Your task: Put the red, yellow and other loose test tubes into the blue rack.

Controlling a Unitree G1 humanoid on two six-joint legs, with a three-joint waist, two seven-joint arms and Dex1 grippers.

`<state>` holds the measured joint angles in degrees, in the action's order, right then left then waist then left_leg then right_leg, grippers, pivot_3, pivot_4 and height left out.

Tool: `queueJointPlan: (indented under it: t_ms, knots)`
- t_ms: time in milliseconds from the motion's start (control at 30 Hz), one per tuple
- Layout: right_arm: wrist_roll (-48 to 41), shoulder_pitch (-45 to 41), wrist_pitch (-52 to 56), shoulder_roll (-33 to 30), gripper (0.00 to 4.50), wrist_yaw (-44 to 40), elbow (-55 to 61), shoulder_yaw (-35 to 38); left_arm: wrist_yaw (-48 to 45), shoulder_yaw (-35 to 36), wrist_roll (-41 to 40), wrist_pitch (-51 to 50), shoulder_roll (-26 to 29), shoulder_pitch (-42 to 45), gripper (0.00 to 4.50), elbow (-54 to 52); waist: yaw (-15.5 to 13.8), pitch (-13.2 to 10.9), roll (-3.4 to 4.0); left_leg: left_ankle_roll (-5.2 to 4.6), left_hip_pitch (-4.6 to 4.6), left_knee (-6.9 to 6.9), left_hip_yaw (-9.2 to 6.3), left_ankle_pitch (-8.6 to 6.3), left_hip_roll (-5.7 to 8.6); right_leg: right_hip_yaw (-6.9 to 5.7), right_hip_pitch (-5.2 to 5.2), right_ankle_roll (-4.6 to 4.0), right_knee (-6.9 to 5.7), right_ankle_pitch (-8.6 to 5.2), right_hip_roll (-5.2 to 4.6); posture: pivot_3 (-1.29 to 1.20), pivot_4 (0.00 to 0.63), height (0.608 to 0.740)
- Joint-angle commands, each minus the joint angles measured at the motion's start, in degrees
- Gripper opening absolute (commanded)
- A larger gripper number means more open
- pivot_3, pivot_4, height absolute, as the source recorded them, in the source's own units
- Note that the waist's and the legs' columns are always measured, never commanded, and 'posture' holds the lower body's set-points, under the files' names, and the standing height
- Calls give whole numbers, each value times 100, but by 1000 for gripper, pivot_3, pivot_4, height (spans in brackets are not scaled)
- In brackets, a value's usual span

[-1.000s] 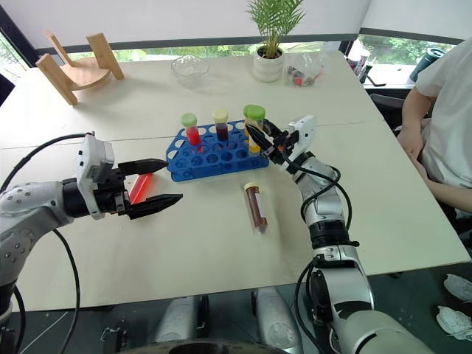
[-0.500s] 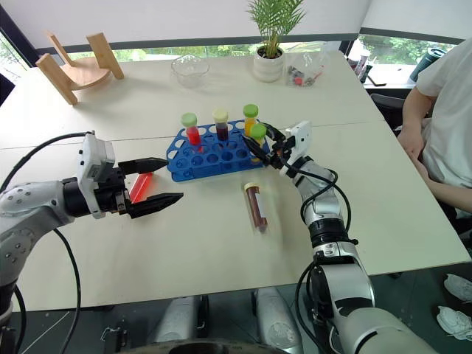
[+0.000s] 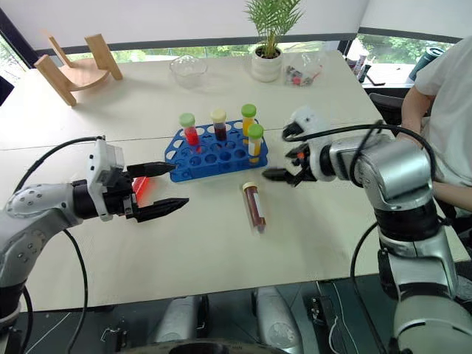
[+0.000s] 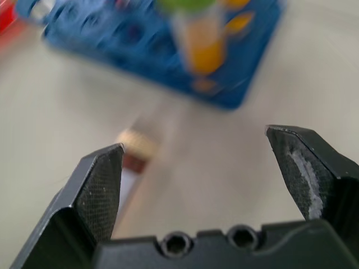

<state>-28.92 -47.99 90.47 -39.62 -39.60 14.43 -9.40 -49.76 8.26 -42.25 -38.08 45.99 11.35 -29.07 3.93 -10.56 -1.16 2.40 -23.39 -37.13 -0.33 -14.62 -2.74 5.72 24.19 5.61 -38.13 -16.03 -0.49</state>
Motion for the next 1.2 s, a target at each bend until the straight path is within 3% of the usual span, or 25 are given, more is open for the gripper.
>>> queueJointPlan:
  t_ms: [33,300,467,567,733,767,900,1033,1133,1200]
  knots:
    - [-722,-461,203,170,4446,582,-663,-434,-123,25,84,200,18,97,4500,57,1,-1,-1,0,-4,-2,3,0,4,0,0,1,2,0,-6,0,150,740]
    - [-1387,-620,203,788,4446,2085,-1360,-980,-213,60,198,251,94,84,4500,21,5,0,-7,-2,-14,2,8,-1,4,2,13,6,5,1,-8,0,150,740]
    - [-1527,-512,203,824,4446,2418,-1130,-1387,-179,104,201,236,80,94,4500,-21,13,5,-14,-2,-13,-4,9,-1,3,1,11,7,4,2,-8,0,150,740]
    - [-1539,-489,203,780,3632,2454,-980,-1612,-165,97,261,284,57,90,4500,23,9,7,-18,-2,-11,-4,6,-1,3,0,9,6,3,1,-7,0,150,740]
    - [-1557,-537,203,724,1154,2304,-668,-1867,-171,40,347,342,6,117,4500,103,12,8,-18,-3,-11,0,5,-2,2,0,11,6,3,1,-6,0,150,740]
    - [-1572,-550,203,736,874,2278,-643,-1838,-177,30,369,361,-1,124,4500,126,13,8,-18,-3,-11,1,4,-2,2,-1,11,6,3,1,-5,0,150,740]
    - [-1534,-584,182,758,866,2034,-422,-1434,-175,45,380,401,-12,93,4500,162,10,7,-17,-3,-11,1,5,-2,1,-1,11,5,3,0,-5,0,150,740]
    - [-1533,-243,-877,844,866,1592,-36,-478,-172,112,370,371,2,37,4500,174,1,5,-16,-3,-15,1,5,-2,2,-1,12,6,4,0,-6,0,150,740]
    - [-1328,316,-2047,856,866,1252,385,-99,-166,218,309,287,52,-95,4500,133,-10,6,-17,-3,-16,0,4,-2,2,-2,12,8,5,0,-7,0,150,740]
    - [-854,947,-3848,1182,866,968,546,164,-122,233,334,230,82,-169,4500,119,-6,10,-23,-3,-16,2,3,-2,2,-3,10,11,7,-2,-7,0,150,740]
